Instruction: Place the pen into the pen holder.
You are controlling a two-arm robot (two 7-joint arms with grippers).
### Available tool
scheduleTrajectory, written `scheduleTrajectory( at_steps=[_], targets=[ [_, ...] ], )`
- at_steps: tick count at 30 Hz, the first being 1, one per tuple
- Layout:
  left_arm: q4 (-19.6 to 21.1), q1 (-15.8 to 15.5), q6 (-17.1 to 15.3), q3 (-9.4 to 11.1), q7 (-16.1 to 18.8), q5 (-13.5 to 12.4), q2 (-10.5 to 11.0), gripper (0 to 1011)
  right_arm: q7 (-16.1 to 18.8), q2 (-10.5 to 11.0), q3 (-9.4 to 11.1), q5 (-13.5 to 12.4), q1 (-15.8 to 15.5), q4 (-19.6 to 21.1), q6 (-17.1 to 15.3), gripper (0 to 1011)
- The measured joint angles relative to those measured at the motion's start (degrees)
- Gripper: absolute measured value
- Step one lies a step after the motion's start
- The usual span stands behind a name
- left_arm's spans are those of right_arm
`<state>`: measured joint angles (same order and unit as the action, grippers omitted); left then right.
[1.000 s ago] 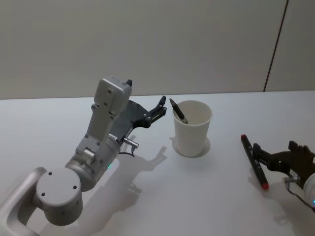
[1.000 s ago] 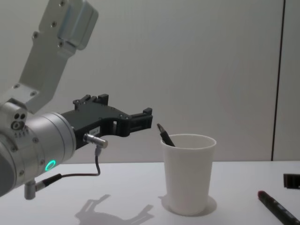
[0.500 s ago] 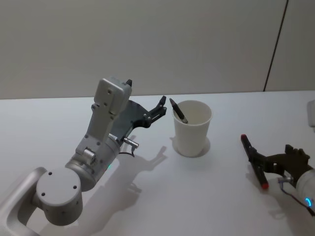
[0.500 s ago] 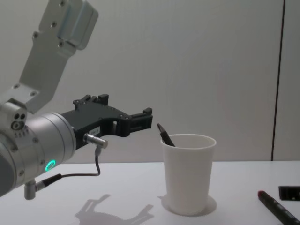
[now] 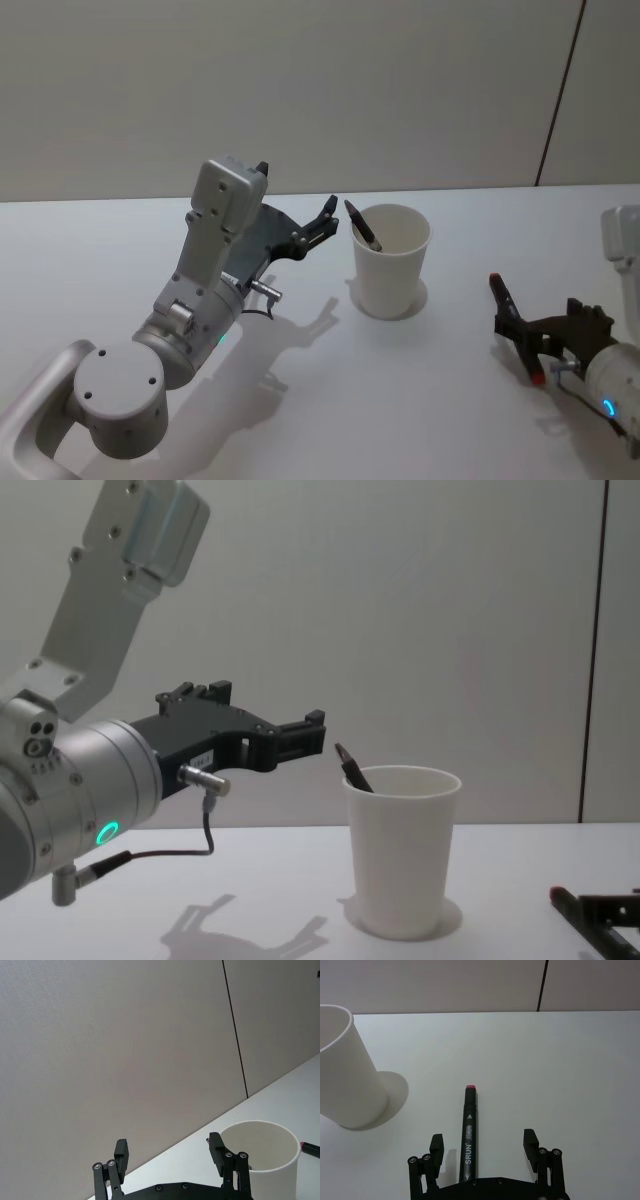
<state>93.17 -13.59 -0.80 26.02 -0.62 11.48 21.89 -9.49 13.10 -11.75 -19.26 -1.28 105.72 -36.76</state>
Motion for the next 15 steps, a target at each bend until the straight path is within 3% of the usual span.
scheduleTrajectory(
  at_steps=[15],
  targets=[
    [0.0,0.0,0.0,0.0,0.0,0.0,0.0,1001,1.88,-1.69,-0.64,2.39,1.97,-3.36,0.48,1001]
  ],
)
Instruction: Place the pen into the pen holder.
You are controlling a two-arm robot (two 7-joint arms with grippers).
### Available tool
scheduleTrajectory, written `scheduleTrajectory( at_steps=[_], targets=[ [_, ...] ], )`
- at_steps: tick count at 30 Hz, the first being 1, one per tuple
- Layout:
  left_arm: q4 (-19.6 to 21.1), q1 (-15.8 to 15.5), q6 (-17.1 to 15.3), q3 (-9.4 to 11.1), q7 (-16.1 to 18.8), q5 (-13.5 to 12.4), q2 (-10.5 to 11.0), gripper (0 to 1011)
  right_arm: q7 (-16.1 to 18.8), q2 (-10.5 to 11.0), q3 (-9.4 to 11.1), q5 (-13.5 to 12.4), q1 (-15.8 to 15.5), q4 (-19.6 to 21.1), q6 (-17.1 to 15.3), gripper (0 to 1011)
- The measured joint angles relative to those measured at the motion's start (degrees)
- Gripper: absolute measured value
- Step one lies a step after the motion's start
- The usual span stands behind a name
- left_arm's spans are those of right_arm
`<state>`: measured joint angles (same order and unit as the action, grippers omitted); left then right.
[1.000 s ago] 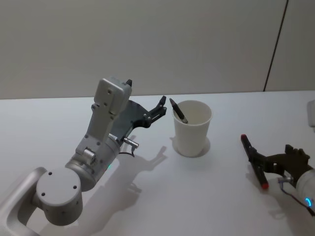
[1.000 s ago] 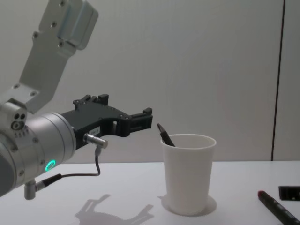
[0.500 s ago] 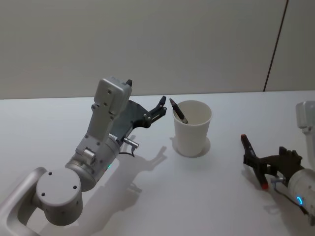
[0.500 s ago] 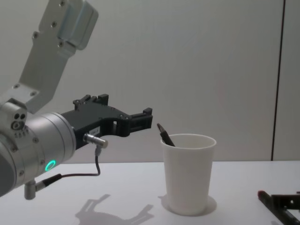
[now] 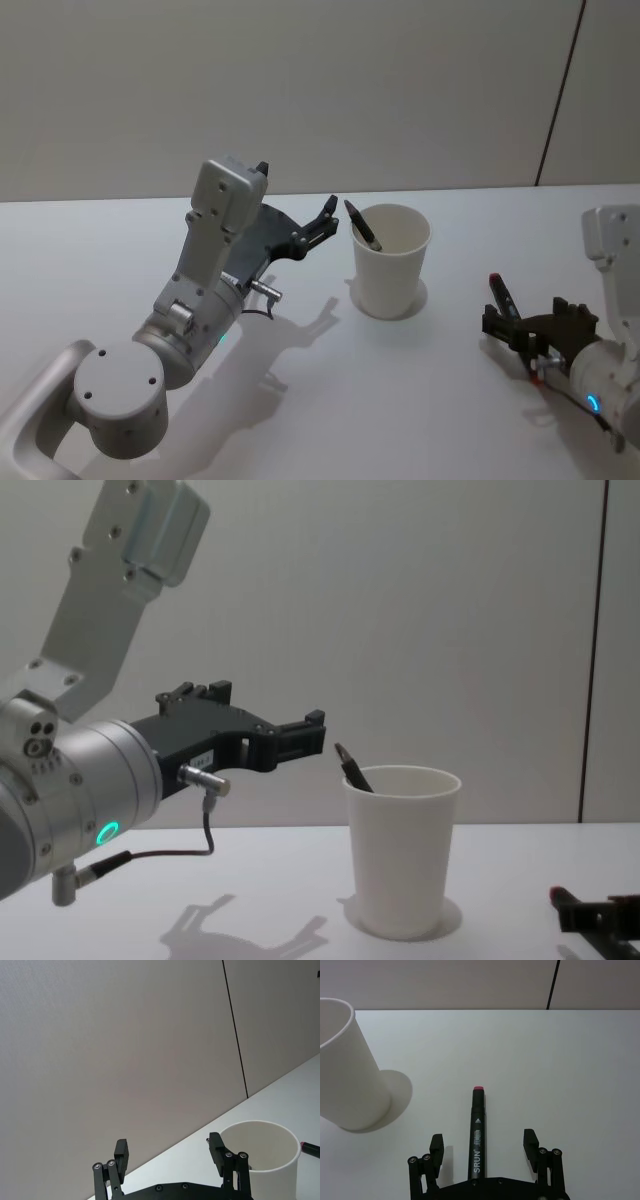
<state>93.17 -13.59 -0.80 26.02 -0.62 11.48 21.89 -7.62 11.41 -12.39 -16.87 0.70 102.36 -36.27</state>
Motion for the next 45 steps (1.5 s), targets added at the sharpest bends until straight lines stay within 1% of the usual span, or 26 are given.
scheduleTrajectory(
  at_steps=[26,45],
  targets=[
    [0.0,0.0,0.0,0.0,0.0,0.0,0.0,1001,0.71,-2.35,-0.61,2.77,1.48,-3.55,1.41,1001],
    [0.0,0.0,0.0,0.0,0.0,0.0,0.0,1001,1.06,-2.95,-0.79,3.78,1.95,-4.47,2.07,1002]
  ],
)
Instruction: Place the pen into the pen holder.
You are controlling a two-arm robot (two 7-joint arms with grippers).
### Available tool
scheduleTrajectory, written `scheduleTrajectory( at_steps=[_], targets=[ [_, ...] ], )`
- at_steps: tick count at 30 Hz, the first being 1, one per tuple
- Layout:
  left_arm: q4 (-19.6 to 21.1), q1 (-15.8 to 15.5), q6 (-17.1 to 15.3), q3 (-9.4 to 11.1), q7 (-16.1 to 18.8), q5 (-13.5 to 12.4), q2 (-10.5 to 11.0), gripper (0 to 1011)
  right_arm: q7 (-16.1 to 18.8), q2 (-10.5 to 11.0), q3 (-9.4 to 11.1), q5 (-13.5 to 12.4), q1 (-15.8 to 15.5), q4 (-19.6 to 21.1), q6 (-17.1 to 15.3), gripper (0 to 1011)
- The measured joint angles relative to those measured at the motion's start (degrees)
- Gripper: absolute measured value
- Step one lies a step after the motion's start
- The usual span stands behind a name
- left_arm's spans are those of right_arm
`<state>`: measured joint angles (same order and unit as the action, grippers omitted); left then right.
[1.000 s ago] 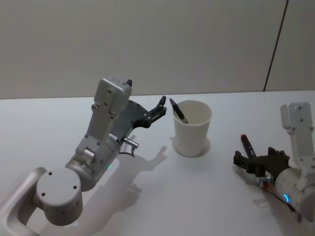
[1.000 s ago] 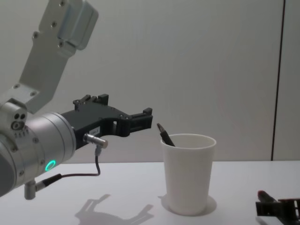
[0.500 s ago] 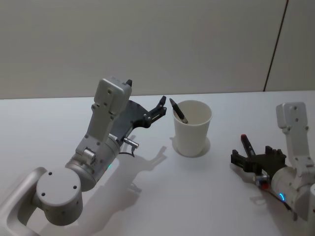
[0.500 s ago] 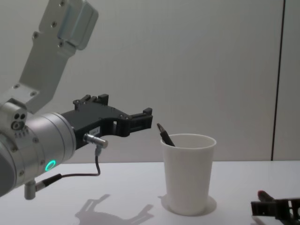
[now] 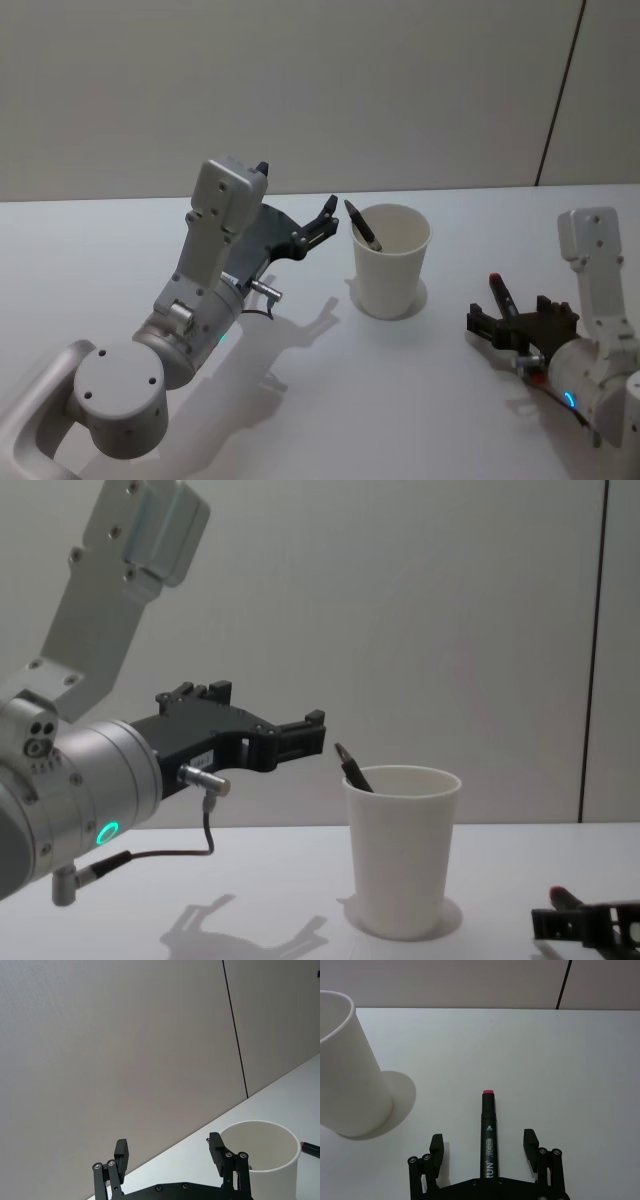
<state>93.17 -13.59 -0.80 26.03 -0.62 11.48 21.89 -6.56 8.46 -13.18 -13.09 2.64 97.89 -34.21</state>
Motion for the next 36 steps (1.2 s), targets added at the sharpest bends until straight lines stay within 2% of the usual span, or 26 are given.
scheduleTrajectory(
  at_steps=[22,29,33,36],
  targets=[
    [0.0,0.0,0.0,0.0,0.0,0.0,0.0,1001,0.3,-0.14,0.36,-0.08,-0.25,-0.05,-0.24,993],
    [0.0,0.0,0.0,0.0,0.0,0.0,0.0,1001,0.34,-0.18,0.4,-0.12,-0.28,-0.05,-0.32,862],
    [0.0,0.0,0.0,0.0,0.0,0.0,0.0,1001,0.37,-0.2,0.43,-0.15,-0.3,-0.05,-0.35,712],
    [0.0,0.0,0.0,0.0,0.0,0.0,0.0,1001,0.38,-0.21,0.44,-0.16,-0.32,-0.05,-0.37,653]
  ],
)
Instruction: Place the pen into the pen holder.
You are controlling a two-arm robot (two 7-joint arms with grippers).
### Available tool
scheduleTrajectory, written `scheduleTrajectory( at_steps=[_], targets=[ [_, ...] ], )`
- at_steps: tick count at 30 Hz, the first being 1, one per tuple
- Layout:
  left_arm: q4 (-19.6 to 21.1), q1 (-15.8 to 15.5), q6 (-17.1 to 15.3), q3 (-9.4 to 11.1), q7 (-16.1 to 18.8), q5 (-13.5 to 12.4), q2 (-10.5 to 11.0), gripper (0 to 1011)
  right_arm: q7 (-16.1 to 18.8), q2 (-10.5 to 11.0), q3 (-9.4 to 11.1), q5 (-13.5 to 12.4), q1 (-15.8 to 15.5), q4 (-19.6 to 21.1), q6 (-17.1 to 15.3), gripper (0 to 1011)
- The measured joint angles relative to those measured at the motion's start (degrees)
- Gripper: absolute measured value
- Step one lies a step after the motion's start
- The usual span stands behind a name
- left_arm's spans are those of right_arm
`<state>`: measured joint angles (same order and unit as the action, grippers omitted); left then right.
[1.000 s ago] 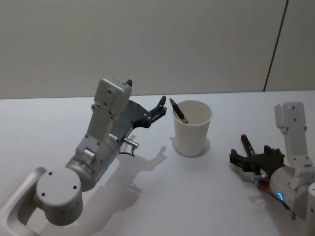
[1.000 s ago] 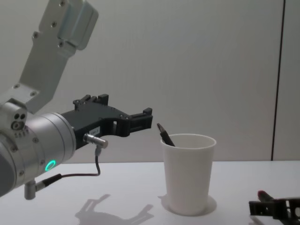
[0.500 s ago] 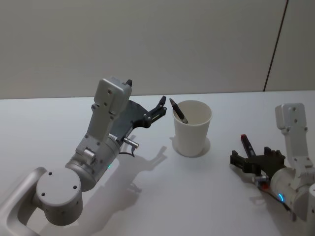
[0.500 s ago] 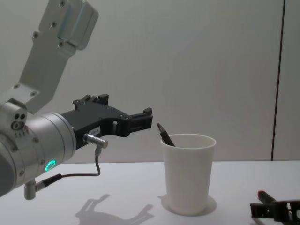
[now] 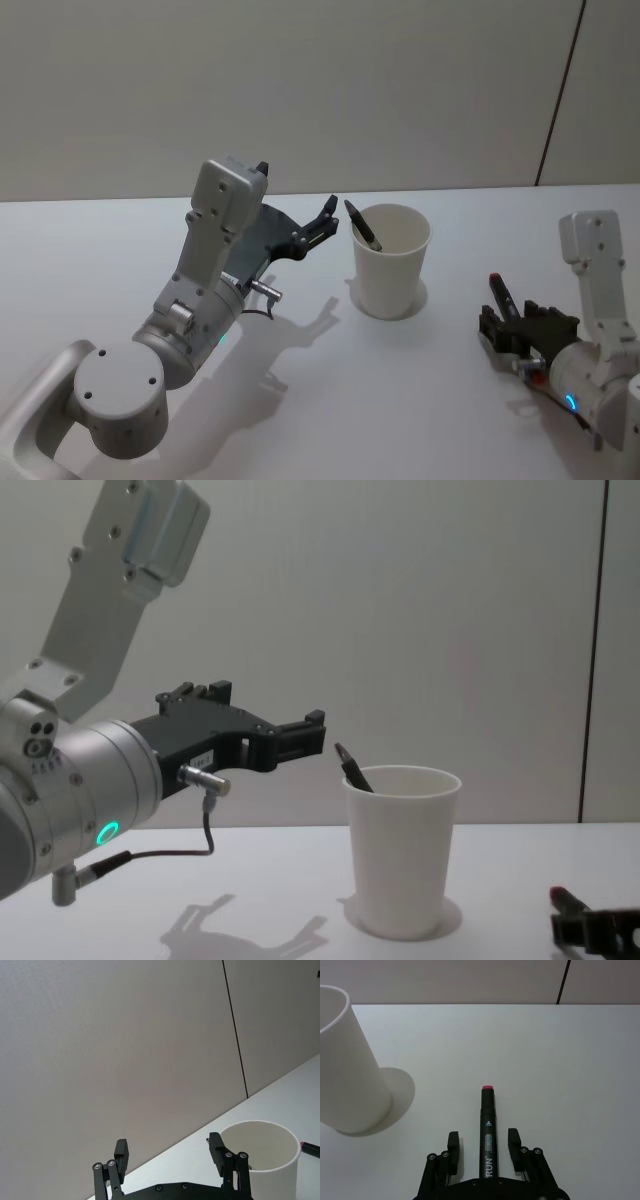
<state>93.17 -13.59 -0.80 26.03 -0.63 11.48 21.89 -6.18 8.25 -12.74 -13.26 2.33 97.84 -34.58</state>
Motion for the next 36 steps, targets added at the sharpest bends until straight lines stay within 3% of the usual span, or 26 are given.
scheduleTrajectory(
  at_steps=[14,26,36],
  targets=[
    [0.0,0.0,0.0,0.0,0.0,0.0,0.0,1001,0.0,0.0,0.04,0.0,-0.03,0.0,-0.05,191],
    [0.0,0.0,0.0,0.0,0.0,0.0,0.0,1001,0.32,0.0,0.07,0.04,-0.05,0.01,0.42,179],
    [0.0,0.0,0.0,0.0,0.0,0.0,0.0,1001,1.87,0.17,0.18,0.8,-0.18,0.39,4.74,179]
  ],
)
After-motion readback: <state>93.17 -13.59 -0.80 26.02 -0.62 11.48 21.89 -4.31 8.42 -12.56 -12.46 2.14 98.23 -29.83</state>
